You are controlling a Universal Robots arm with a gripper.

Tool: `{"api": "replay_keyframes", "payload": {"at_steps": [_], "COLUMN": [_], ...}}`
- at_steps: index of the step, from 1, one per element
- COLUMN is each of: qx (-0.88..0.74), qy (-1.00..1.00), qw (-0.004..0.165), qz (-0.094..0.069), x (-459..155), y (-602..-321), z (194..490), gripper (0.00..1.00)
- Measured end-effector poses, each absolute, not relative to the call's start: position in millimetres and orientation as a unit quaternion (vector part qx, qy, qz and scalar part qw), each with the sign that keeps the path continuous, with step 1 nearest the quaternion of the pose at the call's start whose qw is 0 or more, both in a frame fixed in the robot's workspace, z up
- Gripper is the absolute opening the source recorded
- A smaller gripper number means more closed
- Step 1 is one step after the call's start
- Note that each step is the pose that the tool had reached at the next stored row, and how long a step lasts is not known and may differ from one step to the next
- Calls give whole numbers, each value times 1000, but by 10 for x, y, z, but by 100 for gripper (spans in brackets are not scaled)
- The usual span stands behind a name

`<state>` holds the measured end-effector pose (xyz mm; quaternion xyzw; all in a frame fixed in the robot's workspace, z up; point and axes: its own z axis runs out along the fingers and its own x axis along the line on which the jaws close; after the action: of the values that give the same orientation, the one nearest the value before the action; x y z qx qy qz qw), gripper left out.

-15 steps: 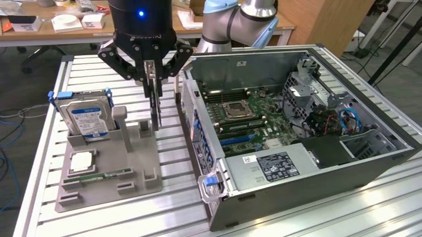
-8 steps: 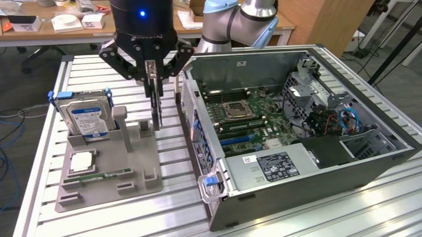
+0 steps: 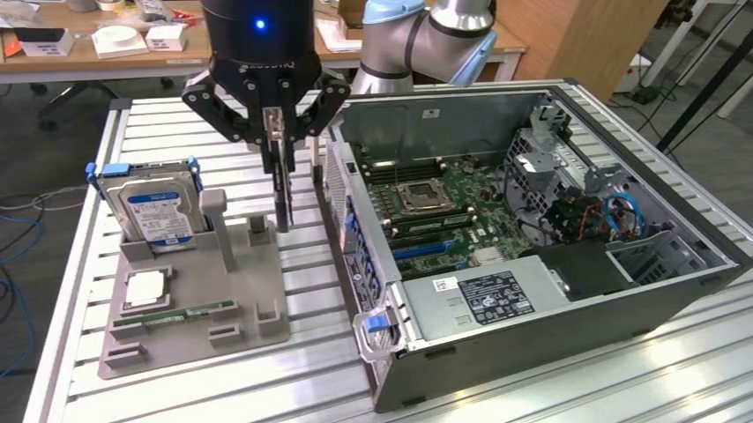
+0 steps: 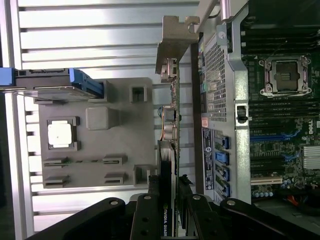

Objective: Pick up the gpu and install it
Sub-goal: 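Pick up the gpu and move the gpu toward the slot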

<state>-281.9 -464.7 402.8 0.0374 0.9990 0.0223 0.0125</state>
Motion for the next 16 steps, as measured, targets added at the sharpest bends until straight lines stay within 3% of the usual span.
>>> {"api": "replay_keyframes", "payload": {"at_steps": [16], "qx": [37], "qy": [999], "qw": [12], "qz": [22], "x": [-2756], "y": [-4647], "z": [4028], "gripper": [26]}}
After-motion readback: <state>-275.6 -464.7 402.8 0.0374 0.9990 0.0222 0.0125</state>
